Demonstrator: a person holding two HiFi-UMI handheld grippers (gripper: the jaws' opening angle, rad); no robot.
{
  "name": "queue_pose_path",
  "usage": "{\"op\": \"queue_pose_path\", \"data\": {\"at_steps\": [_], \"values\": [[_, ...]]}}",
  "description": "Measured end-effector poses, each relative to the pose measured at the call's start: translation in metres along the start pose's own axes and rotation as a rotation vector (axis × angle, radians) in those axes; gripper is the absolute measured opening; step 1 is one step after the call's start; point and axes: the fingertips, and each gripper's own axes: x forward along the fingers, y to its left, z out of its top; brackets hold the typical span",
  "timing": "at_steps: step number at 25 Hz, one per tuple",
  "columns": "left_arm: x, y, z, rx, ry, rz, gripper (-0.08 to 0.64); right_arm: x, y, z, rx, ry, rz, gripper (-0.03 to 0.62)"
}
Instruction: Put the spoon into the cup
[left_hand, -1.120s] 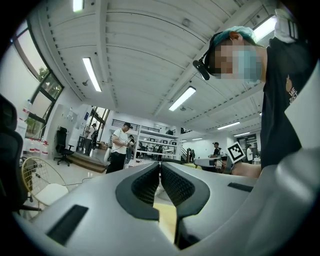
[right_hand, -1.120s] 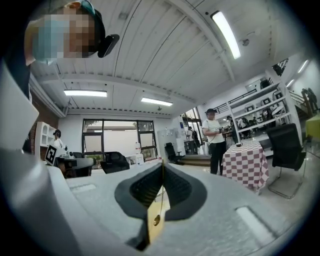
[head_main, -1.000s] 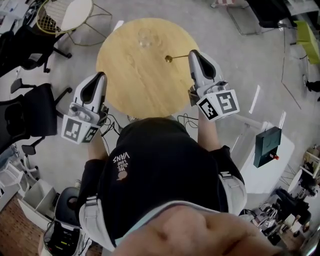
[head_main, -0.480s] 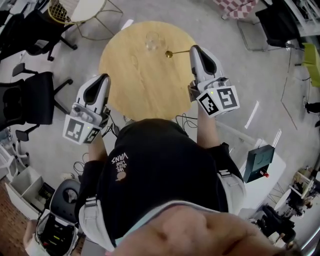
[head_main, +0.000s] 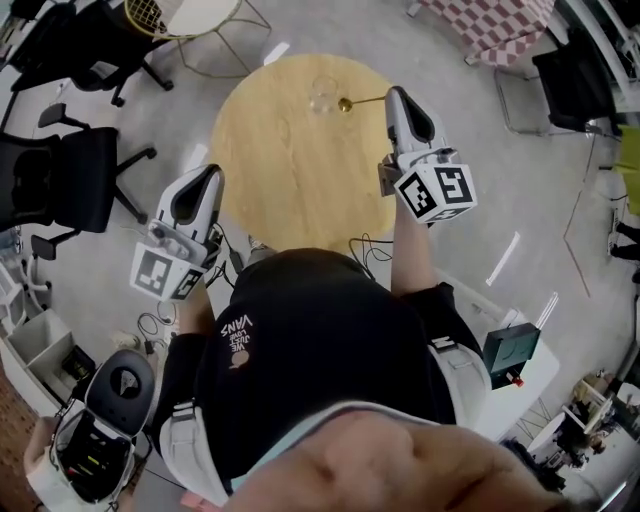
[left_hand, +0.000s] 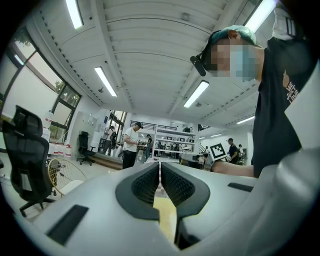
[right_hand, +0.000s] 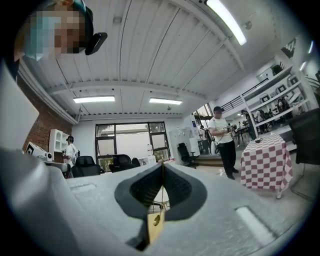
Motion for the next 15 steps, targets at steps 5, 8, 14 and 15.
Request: {"op": "queue_pose_path", "data": {"at_steps": [5, 8, 14, 15], "values": [[-0.007, 0.007, -0.003, -0.002, 0.011, 0.041, 0.005, 0.017, -0.011, -0.011, 0.018, 0.01, -0.007, -0.002], [-0.01, 0.012, -0.006, -0.006, 0.019, 0.063, 0.005, 0.026, -0.018, -0.017, 0.028, 0.019, -0.016, -0.002], [-0.009, 0.013, -0.012, -0.018, 0.027, 0.085, 0.005, 0.04, -0.03, -0.031, 0.03, 0.037, -0.016, -0.002], [-0.008, 0.012, -0.013, -0.019, 0.028, 0.084, 0.005, 0.042, -0.031, -0.035, 0.027, 0.041, -0.016, -0.002]]}}
